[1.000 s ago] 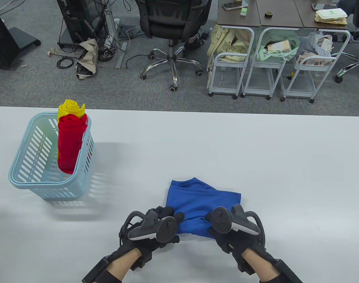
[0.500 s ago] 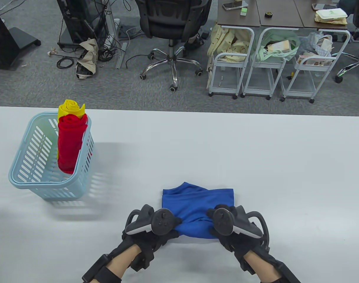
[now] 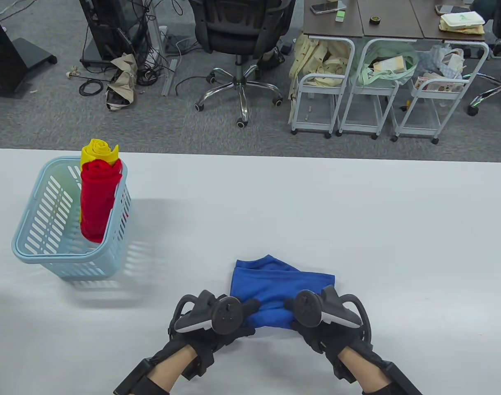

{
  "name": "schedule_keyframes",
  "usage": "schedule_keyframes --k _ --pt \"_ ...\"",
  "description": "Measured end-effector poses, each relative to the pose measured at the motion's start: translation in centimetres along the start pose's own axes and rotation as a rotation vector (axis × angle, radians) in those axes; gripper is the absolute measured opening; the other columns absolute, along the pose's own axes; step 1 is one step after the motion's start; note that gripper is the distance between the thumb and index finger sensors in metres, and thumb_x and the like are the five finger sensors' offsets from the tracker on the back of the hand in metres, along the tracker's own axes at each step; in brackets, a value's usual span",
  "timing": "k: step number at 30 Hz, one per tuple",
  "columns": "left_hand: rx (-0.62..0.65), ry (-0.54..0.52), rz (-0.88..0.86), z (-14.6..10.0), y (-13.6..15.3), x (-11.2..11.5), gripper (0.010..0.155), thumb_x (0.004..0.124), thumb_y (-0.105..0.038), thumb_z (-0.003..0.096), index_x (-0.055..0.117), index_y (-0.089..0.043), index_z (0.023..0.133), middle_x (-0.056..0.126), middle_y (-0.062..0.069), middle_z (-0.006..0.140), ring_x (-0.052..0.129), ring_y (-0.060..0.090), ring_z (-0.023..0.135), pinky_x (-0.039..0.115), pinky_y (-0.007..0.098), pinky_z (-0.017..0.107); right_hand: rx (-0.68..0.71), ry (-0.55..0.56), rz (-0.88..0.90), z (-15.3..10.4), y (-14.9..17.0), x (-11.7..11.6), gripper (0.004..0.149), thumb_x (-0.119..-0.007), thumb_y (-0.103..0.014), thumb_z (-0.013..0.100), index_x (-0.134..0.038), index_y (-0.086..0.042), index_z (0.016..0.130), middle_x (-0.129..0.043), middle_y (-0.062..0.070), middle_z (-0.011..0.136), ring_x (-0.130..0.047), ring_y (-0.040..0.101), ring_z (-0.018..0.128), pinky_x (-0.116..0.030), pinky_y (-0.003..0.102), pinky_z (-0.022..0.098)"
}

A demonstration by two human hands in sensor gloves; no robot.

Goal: Roll t-shirt into tight roll

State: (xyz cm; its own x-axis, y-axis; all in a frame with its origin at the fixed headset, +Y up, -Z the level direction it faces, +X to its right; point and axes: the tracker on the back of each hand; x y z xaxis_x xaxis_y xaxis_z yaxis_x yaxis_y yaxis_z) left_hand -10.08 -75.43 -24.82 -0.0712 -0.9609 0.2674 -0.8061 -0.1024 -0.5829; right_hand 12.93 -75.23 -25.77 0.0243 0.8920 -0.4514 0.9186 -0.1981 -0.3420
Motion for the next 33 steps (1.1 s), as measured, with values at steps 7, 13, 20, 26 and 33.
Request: schedule_keyframes --k 7,13,20,26,33 --pt "0.010 -0.052 0.230 0.1 -1.7 0.1 0.070 0.073 -0.056 0.0502 0.054 -0.029 0.112 0.064 0.004 0.112 0.074 0.027 0.097 0.062 0.055 0.076 0.063 -0.087 0.208 0.1 1.5 -0.1 0.059 -0.060 -0.045 0.056 -0.047 -0.021 0.109 -0.072 0.009 0.092 -0.084 0.025 0.067 -0.071 0.044 0.053" --pt "0.013 -0.014 0.007 0.4 -0.1 -0.1 0.055 0.073 -0.045 0.0537 0.068 -0.027 0.105 0.091 -0.001 0.092 0.096 0.020 0.075 0.075 0.048 0.069 0.006 0.002 0.092 -0.3 0.7 0.1 0.067 -0.065 -0.047 0.057 -0.034 -0.024 0.112 -0.048 0.012 0.108 -0.072 0.030 0.082 -0.062 0.048 0.063" --pt "-0.013 0.059 -0.414 0.8 3.3 0.0 0.056 0.070 -0.044 0.0552 0.067 -0.020 0.107 0.096 0.003 0.085 0.100 0.020 0.065 0.078 0.047 0.064 -0.007 0.119 -0.166 -0.9 -1.6 0.1 0.076 -0.079 -0.046 0.054 -0.031 -0.030 0.111 -0.027 0.007 0.115 -0.042 0.035 0.106 -0.043 0.057 0.074" --pt "-0.025 0.043 -0.386 0.7 3.2 0.0 0.058 0.065 -0.045 0.0572 0.059 -0.025 0.111 0.097 0.002 0.084 0.101 0.019 0.064 0.079 0.046 0.064 -0.033 0.053 -0.192 0.3 -1.4 -1.0 0.082 -0.073 -0.047 0.055 -0.017 -0.029 0.111 -0.022 0.005 0.116 -0.038 0.035 0.106 -0.040 0.056 0.075" --pt "0.025 0.026 -0.201 0.1 1.9 -0.3 0.066 0.056 -0.060 0.0550 0.040 -0.041 0.116 0.087 0.005 0.095 0.092 0.028 0.078 0.069 0.054 0.071 0.003 0.047 -0.115 0.0 -1.0 -0.3 0.065 -0.067 -0.040 0.057 -0.033 -0.026 0.111 -0.045 0.008 0.109 -0.059 0.034 0.094 -0.051 0.053 0.071"
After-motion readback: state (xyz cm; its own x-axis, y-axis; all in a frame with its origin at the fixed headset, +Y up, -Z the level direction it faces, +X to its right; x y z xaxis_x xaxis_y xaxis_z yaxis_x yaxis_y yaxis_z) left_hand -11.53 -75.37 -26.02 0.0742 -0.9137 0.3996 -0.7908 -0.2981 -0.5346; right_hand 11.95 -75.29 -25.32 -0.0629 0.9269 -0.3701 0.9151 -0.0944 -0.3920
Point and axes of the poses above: the tracker on the back of each hand, its own y axis roughly to the little-finger side, its own z axis roughly from the wrist to the fingertips, x = y × z
